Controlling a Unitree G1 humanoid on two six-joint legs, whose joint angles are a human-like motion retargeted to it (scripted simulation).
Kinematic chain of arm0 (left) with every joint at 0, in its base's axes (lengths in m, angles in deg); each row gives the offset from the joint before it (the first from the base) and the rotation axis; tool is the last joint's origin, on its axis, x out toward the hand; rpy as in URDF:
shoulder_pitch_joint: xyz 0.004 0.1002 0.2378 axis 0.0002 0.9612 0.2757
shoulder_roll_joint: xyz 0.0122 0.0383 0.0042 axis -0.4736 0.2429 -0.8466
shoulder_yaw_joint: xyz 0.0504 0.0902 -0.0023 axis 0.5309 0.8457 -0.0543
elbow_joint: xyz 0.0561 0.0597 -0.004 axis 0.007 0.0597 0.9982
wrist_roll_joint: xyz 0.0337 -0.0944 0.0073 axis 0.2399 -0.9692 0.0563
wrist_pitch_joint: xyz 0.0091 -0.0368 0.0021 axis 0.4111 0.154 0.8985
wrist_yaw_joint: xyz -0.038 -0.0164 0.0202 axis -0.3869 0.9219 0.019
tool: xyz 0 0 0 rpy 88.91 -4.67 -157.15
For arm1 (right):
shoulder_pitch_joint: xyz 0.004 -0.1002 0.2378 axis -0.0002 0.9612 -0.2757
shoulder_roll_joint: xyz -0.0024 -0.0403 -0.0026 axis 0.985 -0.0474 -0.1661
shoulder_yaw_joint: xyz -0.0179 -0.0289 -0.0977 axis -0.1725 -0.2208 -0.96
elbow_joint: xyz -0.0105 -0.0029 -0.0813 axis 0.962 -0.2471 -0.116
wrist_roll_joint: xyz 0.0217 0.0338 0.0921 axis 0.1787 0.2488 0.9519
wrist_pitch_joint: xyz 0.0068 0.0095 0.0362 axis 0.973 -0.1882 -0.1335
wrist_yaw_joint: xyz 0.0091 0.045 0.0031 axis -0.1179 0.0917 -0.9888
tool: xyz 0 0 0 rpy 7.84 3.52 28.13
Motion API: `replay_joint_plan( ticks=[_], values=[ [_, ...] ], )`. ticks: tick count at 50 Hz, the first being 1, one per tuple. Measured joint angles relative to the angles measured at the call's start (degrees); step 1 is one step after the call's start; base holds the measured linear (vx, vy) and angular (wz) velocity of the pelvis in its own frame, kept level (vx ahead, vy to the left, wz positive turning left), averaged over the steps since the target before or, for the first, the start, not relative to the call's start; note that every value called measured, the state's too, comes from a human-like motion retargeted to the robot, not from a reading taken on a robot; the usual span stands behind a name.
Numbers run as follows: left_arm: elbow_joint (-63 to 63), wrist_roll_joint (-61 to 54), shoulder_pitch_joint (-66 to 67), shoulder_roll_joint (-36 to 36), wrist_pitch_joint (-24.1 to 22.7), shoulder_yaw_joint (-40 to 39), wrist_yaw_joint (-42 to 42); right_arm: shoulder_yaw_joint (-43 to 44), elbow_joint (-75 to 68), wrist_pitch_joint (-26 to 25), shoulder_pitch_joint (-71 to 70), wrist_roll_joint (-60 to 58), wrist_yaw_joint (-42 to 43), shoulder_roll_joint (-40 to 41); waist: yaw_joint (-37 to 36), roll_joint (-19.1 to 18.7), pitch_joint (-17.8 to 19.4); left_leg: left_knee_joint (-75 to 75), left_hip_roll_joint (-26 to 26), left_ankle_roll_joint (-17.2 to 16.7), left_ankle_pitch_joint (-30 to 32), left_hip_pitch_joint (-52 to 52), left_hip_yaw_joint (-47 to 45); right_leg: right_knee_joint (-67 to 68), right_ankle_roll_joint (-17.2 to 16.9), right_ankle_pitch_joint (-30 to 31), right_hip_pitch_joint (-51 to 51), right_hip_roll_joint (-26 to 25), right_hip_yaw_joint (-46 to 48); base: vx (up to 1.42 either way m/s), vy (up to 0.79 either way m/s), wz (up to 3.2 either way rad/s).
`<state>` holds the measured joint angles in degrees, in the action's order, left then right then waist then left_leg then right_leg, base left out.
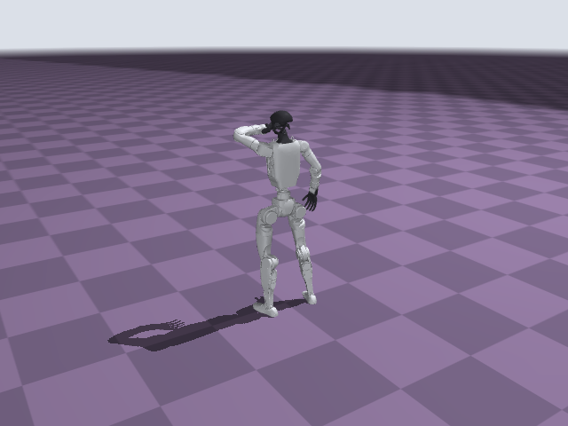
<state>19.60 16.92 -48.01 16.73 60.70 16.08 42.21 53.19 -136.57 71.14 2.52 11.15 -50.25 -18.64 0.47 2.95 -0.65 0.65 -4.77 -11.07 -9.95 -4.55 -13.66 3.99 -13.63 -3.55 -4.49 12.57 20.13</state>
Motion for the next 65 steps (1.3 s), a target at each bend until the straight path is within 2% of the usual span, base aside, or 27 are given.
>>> replay_joint_plan(
  ticks=[4,10,14,18,25,28,37,40,44,51,54,57,65],
  values=[
    [-1.27,-0.46,0.52,-0.60,-0.54,0.63,-0.23,-0.63,-0.22,-0.04,-0.48,-0.14,-0.65,-0.55,-0.41,0.23,-0.27,0.02,0.05,-0.03,-0.01,0.07,-0.37,-0.08,0.11,0.12,0.27,0.04,-0.40,0.00,0.00,0.00],
    [-6.89,-2.26,7.32,-11.12,-2.24,-2.71,0.32,2.94,-0.47,0.22,-0.46,-1.73,0.23,-1.64,-0.92,-0.09,-0.24,0.17,-0.09,-0.18,-0.27,-0.10,-1.74,0.05,0.01,0.38,1.00,-0.08,-1.79,0.00,0.00,-0.17],
    [-8.32,-2.71,12.60,-13.87,-2.29,-7.17,0.08,5.69,-1.62,-0.07,-0.22,-2.43,0.61,-2.24,-0.90,-0.42,-0.06,0.23,-0.13,-0.37,-0.36,-0.23,-1.78,0.17,-0.02,0.35,0.91,-0.08,-1.81,0.00,0.00,0.00],
    [-6.94,-2.15,12.29,-9.80,-0.91,-8.40,-0.89,7.22,-3.92,-0.86,-0.23,-0.29,0.26,-2.80,-0.70,-0.74,-0.06,0.17,-0.03,-0.50,-0.28,-0.25,-0.92,0.19,0.13,0.14,0.33,0.03,-0.95,0.00,0.01,0.16],
    [-1.58,-1.94,4.40,1.92,0.39,-3.73,-1.12,7.37,-7.93,-1.22,-2.46,8.81,-0.27,-2.38,-0.40,-0.13,-0.10,0.03,0.23,-0.47,-0.02,-0.13,0.39,0.02,0.46,-0.05,-0.44,0.25,0.32,0.00,0.00,0.13],
    [-1.14,-2.34,4.05,2.20,-0.02,-3.29,-1.12,7.72,-7.88,-0.75,-3.94,10.86,0.04,-2.16,-0.42,0.10,-0.05,0.03,0.22,-0.39,-0.06,-0.23,0.02,-0.01,0.50,0.01,-0.29,0.23,-0.09,0.00,0.00,0.00],
    [-6.46,-3.53,15.00,-12.24,-1.93,-10.48,-1.05,12.88,1.41,0.73,-5.43,5.47,0.52,-3.02,-0.41,-0.53,0.67,0.20,-0.16,-0.30,-0.53,-0.89,-2.51,0.21,0.05,0.40,0.77,-0.15,-2.66,0.00,-0.01,-0.23],
    [-7.46,-3.89,17.67,-14.69,-2.14,-12.87,-1.47,14.56,4.54,0.75,-5.07,4.44,-0.33,-3.83,-0.29,-1.03,0.85,0.21,-0.22,-0.32,-0.58,-0.96,-2.74,0.24,-0.12,0.48,0.86,-0.20,-2.86,0.00,0.00,0.00],
    [-6.11,-3.19,14.60,-11.39,-1.13,-11.77,-2.23,15.24,5.02,0.18,-5.47,5.72,-1.17,-4.99,-0.29,-1.51,0.80,0.12,-0.14,-0.32,-0.48,-0.88,-2.29,0.19,-0.13,0.43,0.65,-0.13,-2.40,0.00,0.00,0.00],
    [0.13,-1.12,4.60,2.13,0.26,-5.68,-1.87,12.59,0.09,-0.22,-9.20,8.81,-0.56,-5.74,-0.70,-0.74,0.79,0.01,0.20,-0.30,-0.22,-0.55,-1.16,0.01,0.14,0.31,0.19,0.19,-1.32,0.00,0.00,0.00],
    [0.62,-0.93,4.07,3.81,0.12,-5.28,-1.78,11.15,-0.48,-0.10,-10.67,8.36,-0.37,-6.06,-0.80,-0.43,0.89,0.02,0.27,-0.30,-0.20,-0.50,-1.12,-0.03,0.24,0.32,0.20,0.26,-1.30,0.00,0.00,0.00],
    [-0.97,-1.26,6.01,1.48,-0.15,-6.38,-1.83,10.50,0.96,-0.08,-11.24,6.81,-0.60,-6.44,-0.85,-0.37,1.01,0.05,0.25,-0.29,-0.25,-0.54,-1.40,-0.04,0.29,0.35,0.32,0.24,-1.59,0.00,0.00,0.00],
    [-7.89,-3.95,16.95,-11.77,-1.48,-13.28,-2.27,12.60,8.31,-0.27,-8.48,2.78,-2.63,-6.64,-0.89,-1.02,1.27,0.09,0.05,-0.26,-0.42,-0.59,-1.96,-0.05,0.09,0.50,0.63,0.03,-2.10,0.00,0.00,0.00]
  ],
)
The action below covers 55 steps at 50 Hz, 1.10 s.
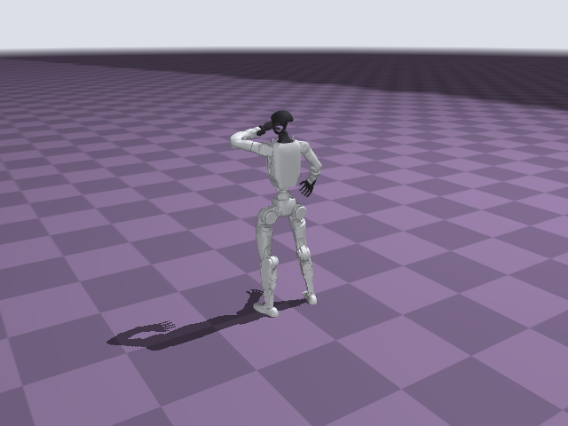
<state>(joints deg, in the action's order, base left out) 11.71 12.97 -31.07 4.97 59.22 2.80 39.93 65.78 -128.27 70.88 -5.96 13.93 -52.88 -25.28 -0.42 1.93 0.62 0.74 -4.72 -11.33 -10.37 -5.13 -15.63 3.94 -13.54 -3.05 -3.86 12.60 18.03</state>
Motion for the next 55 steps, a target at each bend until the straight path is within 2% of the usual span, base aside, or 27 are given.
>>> replay_joint_plan(
  ticks=[5,11,14,17,20,24,27,31,38,41,45,52,55],
  values=[
    [0.48,0.14,-1.33,0.69,0.59,0.47,-1.07,0.18,0.19,-0.44,1.92,0.40,-0.27,0.74,-0.22,-0.57,-0.23,-0.11,0.04,0.00,0.12,0.22,0.91,-0.10,-0.04,-0.13,-0.38,0.03,0.96,0.00,0.00,0.08],
    [6.43,2.83,-11.74,11.06,2.02,7.36,-0.16,-3.10,-3.60,-0.34,1.15,2.05,1.57,2.87,-0.50,-0.16,-0.34,-0.25,0.30,0.02,0.41,0.53,2.44,-0.23,0.12,-0.42,-1.08,0.26,2.51,0.00,0.00,0.19],
    [8.14,3.32,-14.48,13.30,1.85,9.69,0.54,-4.85,-4.52,0.11,0.16,2.23,2.48,3.72,-0.45,0.09,-0.23,-0.25,0.39,0.08,0.49,0.60,2.70,-0.26,0.17,-0.47,-1.20,0.34,2.77,0.00,0.00,0.00],
    [7.59,2.87,-14.58,10.91,1.21,10.51,0.98,-5.53,-4.02,0.56,-0.45,1.62,3.03,4.14,-0.40,0.10,-0.09,-0.22,0.38,0.15,0.46,0.55,2.45,-0.25,0.18,-0.44,-1.08,0.34,2.50,0.00,0.00,0.00],
    [5.39,1.80,-12.17,4.81,0.30,9.41,1.49,-4.72,-2.36,0.95,-0.33,0.29,3.33,4.33,-0.43,-0.06,0.09,-0.16,0.28,0.21,0.35,0.42,1.83,-0.21,0.14,-0.37,-0.81,0.26,1.88,0.00,-0.01,-0.12],
    [2.43,0.50,-6.21,-3.79,-0.76,4.99,2.15,-1.75,0.36,1.24,1.13,-2.12,3.65,4.71,-0.50,-0.31,0.33,-0.06,0.13,0.19,0.18,0.29,1.16,-0.14,0.02,-0.27,-0.51,0.13,1.23,0.00,0.00,-0.05],
    [1.45,0.30,-2.53,-6.92,-0.92,1.60,2.02,0.72,1.74,1.22,2.81,-3.68,3.95,4.93,-0.50,-0.63,0.33,-0.03,0.10,0.12,0.14,0.33,1.22,-0.16,-0.04,-0.26,-0.54,0.11,1.33,0.00,0.00,0.00],
    [2.19,1.50,-3.50,-4.83,-0.05,1.29,1.39,2.41,1.57,0.90,4.74,-4.35,4.53,4.61,-0.28,-1.26,-0.01,-0.18,0.26,0.01,0.32,0.53,2.21,-0.28,0.04,-0.41,-1.00,0.24,2.37,0.01,0.01,0.19],
    [7.40,3.96,-14.19,8.36,1.43,8.29,1.80,-0.78,-3.26,0.43,4.06,-2.71,4.80,4.43,0.30,-0.84,-0.45,-0.59,0.79,-0.20,0.91,0.92,4.33,-0.58,0.46,-0.68,-2.00,0.65,4.51,0.00,0.01,0.25],
    [8.40,4.29,-15.31,11.03,1.32,8.91,2.08,-2.76,-5.21,0.42,2.53,-2.34,4.66,4.63,0.40,-0.48,-0.41,-0.67,0.88,-0.24,1.02,0.90,4.38,-0.60,0.64,-0.69,-2.02,0.73,4.53,0.00,0.00,0.00],
    [6.86,3.84,-12.50,8.63,0.77,6.84,2.20,-3.60,-5.91,0.54,0.93,-2.86,4.81,4.96,0.24,-0.33,-0.25,-0.63,0.79,-0.22,0.92,0.73,3.53,-0.51,0.77,-0.62,-1.60,0.67,3.62,-0.01,0.00,-0.17],
    [1.25,2.57,-2.83,-1.85,-0.43,-0.63,2.88,-0.77,-2.86,0.99,1.75,-4.72,5.28,5.37,-0.33,-0.86,0.08,-0.33,0.37,-0.17,0.53,0.52,1.72,-0.19,0.51,-0.38,-0.59,0.35,1.79,0.00,-0.01,-0.21],
    [0.60,3.04,-1.63,-2.99,-0.26,-2.02,2.60,-0.14,-2.83,0.79,2.63,-5.06,4.93,5.27,-0.49,-1.30,-0.02,-0.27,0.28,-0.18,0.48,0.57,1.66,-0.13,0.40,-0.36,-0.51,0.27,1.76,0.00,0.00,0.00]
  ],
)
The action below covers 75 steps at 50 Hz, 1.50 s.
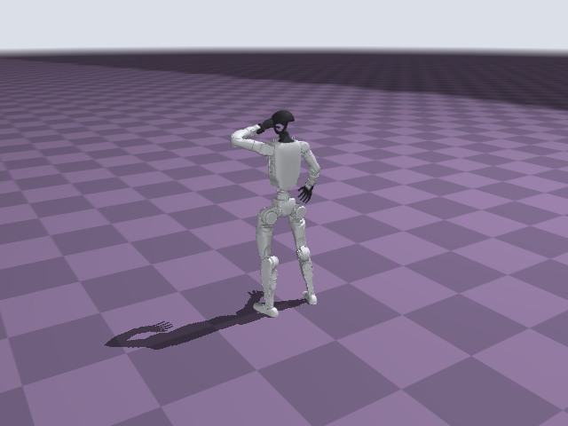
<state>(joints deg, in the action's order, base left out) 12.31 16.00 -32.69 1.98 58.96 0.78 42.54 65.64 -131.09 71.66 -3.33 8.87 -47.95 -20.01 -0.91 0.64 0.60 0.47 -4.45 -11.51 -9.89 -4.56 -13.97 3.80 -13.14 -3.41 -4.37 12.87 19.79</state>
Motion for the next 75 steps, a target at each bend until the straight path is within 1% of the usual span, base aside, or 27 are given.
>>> replay_joint_plan(
  ticks=[3,9,12,15,23,25,27,30,35,38,40,42,49,51,53,55,57,63,65,67,70,72,75],
  values=[
    [1.27,1.11,-2.65,2.37,0.80,1.60,-0.91,-0.75,-1.99,-0.61,0.24,0.04,-0.65,-0.22,-0.05,-0.37,-0.30,-0.05,0.03,-0.01,0.07,0.12,0.47,-0.04,0.00,-0.06,-0.19,0.02,0.49,0.00,0.00,0.00],
    [6.72,3.05,-11.65,12.09,1.95,8.57,-2.13,-4.76,-8.21,-1.43,-1.55,1.08,-1.75,0.05,0.33,-0.29,-0.96,-0.26,0.35,-0.02,0.37,0.40,1.73,-0.27,0.17,-0.20,-0.77,0.26,1.77,0.00,0.01,0.13],
    [8.08,3.22,-13.53,14.72,1.83,10.34,-1.98,-6.35,-9.79,-1.28,-2.72,1.54,-1.74,0.28,0.70,-0.18,-1.18,-0.31,0.48,-0.02,0.42,0.41,1.89,-0.35,0.24,-0.22,-0.88,0.37,1.91,0.00,0.00,0.00],
    [7.28,2.81,-12.50,13.67,1.50,10.01,-1.59,-6.61,-9.44,-0.91,-3.36,1.51,-1.30,0.38,0.94,-0.25,-1.32,-0.29,0.51,-0.01,0.33,0.26,1.52,-0.35,0.27,-0.22,-0.79,0.41,1.51,0.00,0.00,0.00],
    [0.83,0.73,-1.40,1.98,0.57,2.55,-0.72,-2.46,-3.34,0.06,-1.37,-0.18,0.09,0.80,0.58,-0.93,-1.36,0.05,0.21,0.01,-0.30,-0.47,-0.38,0.04,-0.02,-0.22,-0.24,0.23,-0.40,0.01,0.00,-0.17],
    [0.18,0.59,0.00,0.82,0.63,1.47,-0.94,-1.70,-2.26,0.11,-0.38,-0.23,0.22,0.95,0.45,-1.18,-1.44,0.12,0.15,0.02,-0.40,-0.58,-0.50,0.11,-0.10,-0.26,-0.27,0.19,-0.50,0.00,0.00,0.00],
    [0.37,0.76,-0.63,1.39,0.92,1.80,-1.27,-1.50,-1.90,0.05,0.52,0.17,0.29,1.14,0.39,-1.39,-1.60,0.14,0.15,0.06,-0.44,-0.62,-0.34,0.13,-0.14,-0.34,-0.42,0.19,-0.32,0.00,0.00,0.00],
    [1.98,1.31,-4.38,4.92,1.60,4.34,-1.65,-2.04,-2.49,-0.17,1.46,1.26,0.35,1.66,0.42,-1.46,-1.86,0.10,0.22,0.11,-0.40,-0.60,0.25,0.08,-0.12,-0.48,-0.80,0.25,0.28,0.00,0.00,0.07],
    [6.69,2.31,-11.31,13.90,2.35,9.42,-1.47,-4.52,-5.32,-0.43,1.31,3.28,0.18,3.30,0.76,-0.67,-2.01,-0.01,0.45,0.19,-0.23,-0.48,1.31,-0.11,0.06,-0.65,-1.42,0.43,1.33,0.00,0.00,0.12],
    [7.97,2.40,-11.92,16.04,2.20,10.40,-1.28,-5.89,-6.55,-0.42,0.54,3.65,-0.05,3.98,1.03,-0.23,-1.88,-0.04,0.52,0.23,-0.22,-0.55,1.33,-0.16,0.18,-0.66,-1.50,0.49,1.31,0.00,0.00,0.00],
    [7.50,2.06,-10.72,15.08,1.93,10.11,-1.19,-6.29,-6.71,-0.42,0.04,3.36,-0.21,4.12,1.18,-0.10,-1.73,-0.05,0.52,0.26,-0.26,-0.68,0.99,-0.15,0.24,-0.64,-1.40,0.49,0.94,0.00,0.00,-0.11],
    [5.76,1.31,-8.11,11.82,1.51,8.97,-0.93,-6.11,-6.10,-0.37,-0.30,2.59,-0.29,3.94,1.29,-0.15,-1.52,-0.04,0.47,0.31,-0.36,-0.88,0.35,-0.09,0.25,-0.57,-1.14,0.44,0.26,0.00,0.00,-0.28],
    [-2.87,-2.10,6.36,-5.96,-0.78,0.78,2.11,-1.90,-0.76,0.38,0.62,-0.85,0.61,2.32,1.32,-1.01,-0.65,0.06,0.14,0.40,-0.75,-1.62,-2.48,0.33,-0.32,-0.07,0.16,0.14,-2.62,0.00,0.00,-0.36],
    [-4.19,-2.60,9.49,-9.14,-1.13,-1.20,2.50,-0.57,0.29,0.55,1.36,-1.25,0.97,1.79,1.18,-1.39,-0.56,0.09,0.07,0.40,-0.82,-1.75,-2.97,0.45,-0.57,0.05,0.40,0.07,-3.10,0.00,0.00,-0.22],
    [-4.67,-2.77,10.49,-10.49,-1.03,-1.94,2.25,0.20,0.54,0.53,2.04,-1.19,1.28,1.10,1.07,-1.90,-0.60,0.11,0.05,0.41,-0.86,-1.82,-3.15,0.53,-0.76,0.11,0.49,0.06,-3.28,0.00,0.00,0.00],
    [-4.28,-2.62,8.85,-9.82,-0.48,-1.00,1.52,0.24,-0.14,0.29,2.49,-0.79,1.51,0.33,1.04,-2.42,-0.77,0.12,0.08,0.45,-0.85,-1.81,-3.02,0.57,-0.88,0.10,0.43,0.10,-3.14,0.00,0.00,0.00],
    [-2.75,-2.20,4.47,-6.71,0.41,1.88,0.63,-0.58,-1.75,-0.10,2.58,-0.14,1.58,-0.21,1.04,-2.68,-1.02,0.13,0.16,0.49,-0.80,-1.72,-2.56,0.58,-0.89,0.03,0.22,0.20,-2.69,0.00,0.01,0.11],
    [5.27,-0.22,-10.37,8.93,2.50,12.48,0.17,-5.41,-7.83,-0.82,0.77,2.11,1.11,0.82,1.38,-1.17,-1.31,0.18,0.52,0.52,-0.46,-1.13,-0.62,0.46,-0.56,-0.18,-0.55,0.60,-0.77,-0.02,0.01,0.28],
    [6.85,0.37,-12.78,12.25,2.65,14.54,0.50,-6.79,-8.90,-0.74,-0.14,2.57,1.03,1.30,1.70,-0.60,-1.24,0.19,0.59,0.53,-0.35,-0.93,-0.21,0.40,-0.44,-0.17,-0.66,0.67,-0.37,-0.01,0.00,0.10],
    [6.87,0.72,-13.55,12.94,2.54,15.70,0.82,-7.42,-8.98,-0.54,-0.87,2.71,1.14,1.61,1.98,-0.24,-1.14,0.18,0.61,0.57,-0.27,-0.81,-0.13,0.35,-0.36,-0.11,-0.61,0.67,-0.31,0.00,0.00,0.00],
    [4.71,0.68,-12.19,10.23,2.03,15.84,1.40,-6.98,-7.73,-0.15,-1.52,2.32,1.63,2.00,2.17,0.04,-0.91,0.12,0.51,0.59,-0.23,-0.79,-0.53,0.33,-0.33,0.05,-0.29,0.56,-0.75,-0.01,0.00,-0.06],
    [2.38,0.42,-9.32,6.91,1.50,14.30,1.94,-6.02,-6.33,0.15,-1.63,1.76,2.02,2.36,2.11,0.13,-0.69,0.08,0.40,0.58,-0.26,-0.86,-1.05,0.36,-0.37,0.18,0.03,0.43,-1.29,-0.02,-0.01,-0.22],
    [-0.88,0.20,-3.37,2.73,0.81,9.97,2.70,-4.58,-4.33,0.49,-1.50,0.80,2.42,3.02,1.90,0.22,-0.36,0.04,0.22,0.53,-0.34,-1.00,-1.81,0.42,-0.48,0.35,0.46,0.22,-2.08,-0.02,-0.01,-0.22]
  ],
)
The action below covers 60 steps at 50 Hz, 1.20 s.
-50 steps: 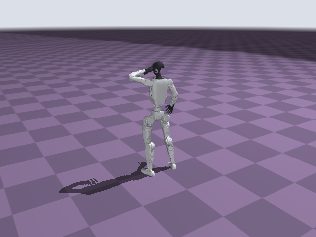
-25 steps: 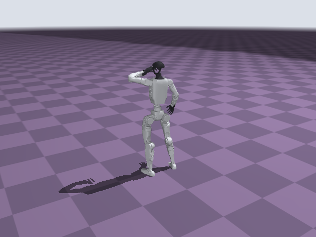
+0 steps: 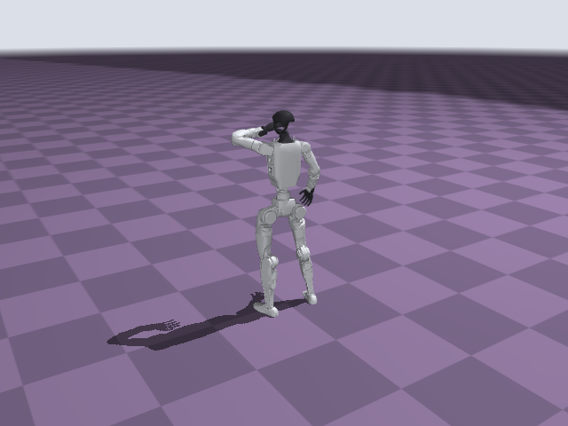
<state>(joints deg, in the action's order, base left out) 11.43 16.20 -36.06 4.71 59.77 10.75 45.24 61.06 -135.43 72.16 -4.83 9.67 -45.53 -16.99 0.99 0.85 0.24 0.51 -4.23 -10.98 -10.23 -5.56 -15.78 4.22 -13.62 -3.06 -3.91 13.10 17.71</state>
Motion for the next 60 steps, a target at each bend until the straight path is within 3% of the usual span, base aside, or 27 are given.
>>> replay_joint_plan(
  ticks=[5,12,15,18,25,28,31,38,41,45,53,56,60],
  values=[
    [-1.39,1.40,5.84,1.78,0.64,-6.56,-0.66,-0.02,0.68,-0.35,0.54,-1.15,-0.71,0.44,-0.05,-0.27,0.03,0.01,-0.12,-0.12,-0.04,-0.01,-0.16,0.07,0.00,0.00,0.12,-0.12,-0.17,0.00,0.00,0.00],
    [6.13,4.17,-1.27,14.86,2.63,-4.53,-0.86,-3.67,-2.96,-1.29,0.25,-0.43,-2.79,0.90,0.52,0.10,-0.27,0.10,0.13,-0.27,0.18,0.31,1.32,0.07,0.29,-0.35,-0.62,0.18,1.30,0.00,0.00,0.14],
    [8.40,4.46,-2.15,16.62,2.74,-4.29,-0.13,-4.57,-4.20,-1.38,-0.13,-0.30,-3.21,1.09,0.50,0.38,-0.23,0.14,0.17,-0.28,0.19,0.30,1.41,0.10,0.36,-0.41,-0.70,0.23,1.37,0.00,0.00,0.00],
    [7.56,4.15,-0.10,13.20,2.50,-5.56,-0.05,-4.31,-4.26,-1.42,-0.31,-1.12,-3.40,0.88,0.27,0.41,-0.15,0.16,0.08,-0.24,0.09,0.11,0.83,0.17,0.37,-0.36,-0.46,0.14,0.76,0.00,0.00,-0.07],
    [0.44,2.34,8.19,-2.78,0.48,-10.13,0.22,-1.29,-0.30,-0.85,0.84,-4.66,-3.31,-1.26,-0.06,-0.32,0.09,0.19,-0.42,-0.15,-0.22,-0.30,-1.07,0.34,0.03,0.04,0.48,-0.39,-1.08,0.00,-0.01,-0.21],
    [-1.06,1.79,8.13,-5.76,0.16,-9.46,-0.31,-0.62,0.81,-0.83,1.63,-5.29,-3.51,-2.53,0.04,-0.87,-0.03,0.18,-0.54,-0.12,-0.23,-0.27,-1.10,0.37,-0.15,0.11,0.55,-0.50,-1.05,0.00,0.00,0.00],
    [-0.47,1.68,3.78,-3.92,0.86,-5.99,-1.65,-1.04,0.25,-1.31,2.02,-4.98,-3.91,-3.44,0.18,-1.21,-0.33,0.14,-0.53,-0.07,-0.15,-0.11,-0.50,0.36,-0.18,0.01,0.31,-0.47,-0.41,0.00,0.00,0.14],
    [6.83,2.96,-8.92,11.85,2.90,2.54,-2.44,-5.02,-4.76,-2.27,0.30,-2.49,-4.37,-2.49,0.36,0.07,-0.61,0.11,-0.21,-0.07,0.16,0.35,1.50,0.19,0.17,-0.40,-0.63,-0.13,1.59,0.00,0.00,0.23],
    [8.14,3.33,-10.01,14.96,2.75,3.28,-1.85,-6.29,-5.74,-2.10,-0.97,-1.83,-4.15,-2.07,0.46,0.52,-0.57,0.13,-0.16,-0.07,0.18,0.38,1.60,0.11,0.32,-0.43,-0.71,-0.09,1.64,0.00,0.00,0.00],
    [5.72,2.73,-7.72,11.17,1.94,2.41,-1.30,-5.85,-4.43,-1.66,-2.21,-2.21,-3.42,-2.07,0.48,0.52,-0.47,0.16,-0.28,-0.01,0.05,0.16,0.66,0.08,0.35,-0.30,-0.33,-0.23,0.66,0.00,-0.01,-0.18],
    [-2.41,0.63,4.45,-5.26,-0.05,-5.74,0.39,-1.57,2.63,-0.54,-1.50,-4.67,-2.67,-2.44,0.12,-0.37,0.03,0.24,-0.66,-0.04,-0.30,-0.44,-1.71,0.24,-0.20,0.12,0.70,-0.67,-1.67,0.00,-0.01,-0.23],
    [-2.16,1.01,4.22,-4.98,0.54,-6.44,-0.62,-1.78,3.27,-0.79,-0.47,-4.93,-3.48,-2.99,-0.08,-0.88,-0.20,0.20,-0.64,-0.07,-0.28,-0.43,-1.45,0.23,-0.28,0.05,0.54,-0.64,-1.37,0.00,0.00,0.00],
    [1.72,2.48,-3.89,1.97,2.18,-1.31,-2.06,-4.30,1.33,-1.59,0.37,-4.70,-4.62,-3.43,-0.33,-1.05,-0.81,0.09,-0.46,-0.08,-0.07,-0.15,-0.15,0.15,-0.19,-0.22,-0.04,-0.43,-0.04,0.01,0.01,0.29]
  ],
)
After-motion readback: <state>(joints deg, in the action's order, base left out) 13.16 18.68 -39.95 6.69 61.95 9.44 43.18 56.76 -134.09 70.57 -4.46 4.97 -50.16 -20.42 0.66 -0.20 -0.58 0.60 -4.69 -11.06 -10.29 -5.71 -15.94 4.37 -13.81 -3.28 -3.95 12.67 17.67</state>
